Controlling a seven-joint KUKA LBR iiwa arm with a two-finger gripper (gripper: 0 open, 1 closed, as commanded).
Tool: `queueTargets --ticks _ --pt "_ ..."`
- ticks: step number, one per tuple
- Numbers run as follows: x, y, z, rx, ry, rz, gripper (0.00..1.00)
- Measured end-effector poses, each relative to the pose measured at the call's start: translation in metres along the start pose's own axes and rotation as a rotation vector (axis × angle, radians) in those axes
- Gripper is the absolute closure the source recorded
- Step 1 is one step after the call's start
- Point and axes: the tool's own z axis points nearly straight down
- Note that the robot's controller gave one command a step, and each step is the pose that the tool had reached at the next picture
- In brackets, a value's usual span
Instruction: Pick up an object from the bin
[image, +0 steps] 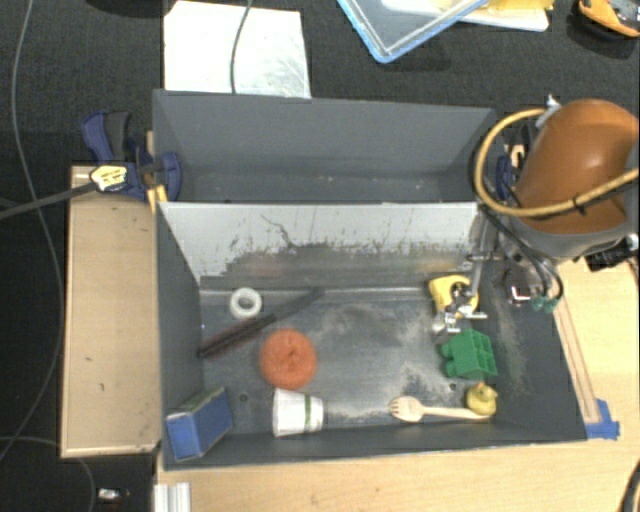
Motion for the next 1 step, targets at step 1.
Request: queueTargets --ticks 1 --pt "-0.0012 0.0002 -0.0047 0.001 -0.008 -0.002 0.0"
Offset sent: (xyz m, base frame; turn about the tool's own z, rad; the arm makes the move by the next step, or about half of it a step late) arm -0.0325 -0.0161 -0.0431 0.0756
